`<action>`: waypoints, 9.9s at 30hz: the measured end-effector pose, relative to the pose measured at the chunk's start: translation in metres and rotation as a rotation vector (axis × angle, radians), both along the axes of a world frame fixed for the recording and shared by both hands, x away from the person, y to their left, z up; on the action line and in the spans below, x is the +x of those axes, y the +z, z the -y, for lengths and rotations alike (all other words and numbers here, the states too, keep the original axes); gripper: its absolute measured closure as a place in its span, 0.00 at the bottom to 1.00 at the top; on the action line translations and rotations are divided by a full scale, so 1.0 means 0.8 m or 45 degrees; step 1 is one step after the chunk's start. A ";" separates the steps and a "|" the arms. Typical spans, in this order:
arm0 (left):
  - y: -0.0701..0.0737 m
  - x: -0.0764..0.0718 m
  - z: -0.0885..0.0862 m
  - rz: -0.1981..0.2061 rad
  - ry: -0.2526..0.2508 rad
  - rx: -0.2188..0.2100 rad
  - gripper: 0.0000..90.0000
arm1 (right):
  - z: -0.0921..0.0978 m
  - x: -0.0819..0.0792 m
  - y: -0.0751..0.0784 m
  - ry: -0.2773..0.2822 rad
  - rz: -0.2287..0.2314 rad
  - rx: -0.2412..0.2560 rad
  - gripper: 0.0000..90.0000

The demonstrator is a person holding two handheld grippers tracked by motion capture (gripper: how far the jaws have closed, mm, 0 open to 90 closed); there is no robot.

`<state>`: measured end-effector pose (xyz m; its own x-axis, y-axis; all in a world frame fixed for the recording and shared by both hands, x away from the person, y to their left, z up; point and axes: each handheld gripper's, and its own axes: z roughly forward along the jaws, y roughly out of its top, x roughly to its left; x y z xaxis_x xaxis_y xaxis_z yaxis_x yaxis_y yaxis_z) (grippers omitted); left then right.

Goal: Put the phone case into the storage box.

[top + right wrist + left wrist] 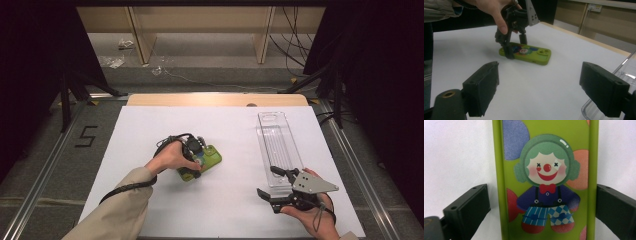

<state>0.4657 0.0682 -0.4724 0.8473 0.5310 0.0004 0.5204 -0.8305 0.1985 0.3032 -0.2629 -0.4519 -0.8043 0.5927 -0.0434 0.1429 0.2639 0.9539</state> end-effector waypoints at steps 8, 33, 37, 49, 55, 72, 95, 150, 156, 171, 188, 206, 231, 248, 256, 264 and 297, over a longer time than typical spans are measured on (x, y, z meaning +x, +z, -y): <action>0.003 0.000 0.003 -0.012 -0.009 0.019 0.08 | 0.000 0.000 0.000 0.002 -0.001 0.002 0.19; 0.006 -0.006 0.004 -0.004 0.002 0.003 0.18 | 0.000 0.000 0.001 0.001 0.006 0.007 0.19; 0.007 -0.007 0.002 0.003 -0.003 -0.003 0.18 | 0.000 0.000 0.001 -0.001 0.006 0.009 0.19; 0.006 -0.019 -0.009 0.040 0.016 -0.115 0.18 | 0.001 -0.001 0.001 -0.007 0.008 0.013 0.19; 0.011 -0.026 -0.016 0.068 0.030 -0.189 0.18 | 0.001 0.000 0.001 -0.009 0.010 0.014 0.19; 0.030 -0.060 -0.043 0.262 0.083 -0.487 0.18 | 0.001 0.001 0.001 -0.017 0.013 0.017 0.19; 0.030 -0.092 -0.060 0.362 0.164 -0.691 0.18 | -0.001 0.001 0.002 -0.054 0.006 0.035 0.20; 0.030 -0.142 -0.053 0.509 0.134 -0.807 0.18 | -0.045 0.030 0.016 -0.088 -0.017 0.055 0.20; 0.028 -0.143 -0.049 0.508 0.126 -0.816 0.18 | -0.049 0.033 0.017 -0.088 -0.020 0.051 0.20; 0.027 -0.147 -0.035 0.533 0.101 -0.806 0.18 | -0.058 0.040 0.020 -0.082 -0.026 0.055 0.20; 0.026 -0.149 -0.020 0.564 0.097 -0.822 0.18 | -0.066 0.043 0.024 -0.071 -0.023 0.065 0.20; 0.024 -0.149 -0.006 0.561 0.080 -0.816 0.18 | -0.070 0.045 0.026 -0.077 -0.023 0.067 0.20; 0.024 -0.151 -0.001 0.572 0.059 -0.801 0.18 | -0.076 0.051 0.025 -0.069 -0.037 0.072 0.20; 0.021 -0.154 0.009 0.585 0.038 -0.786 0.18 | -0.081 0.055 0.025 -0.062 -0.047 0.075 0.20; 0.020 -0.156 0.015 0.581 0.033 -0.785 0.18 | -0.085 0.059 0.024 -0.074 -0.065 0.082 0.20; 0.017 -0.158 0.021 0.578 0.005 -0.779 0.18 | -0.090 0.065 0.022 -0.081 -0.090 0.081 0.20; 0.009 -0.163 0.039 0.588 -0.031 -0.762 0.18 | -0.104 0.087 0.016 -0.115 -0.176 0.073 0.28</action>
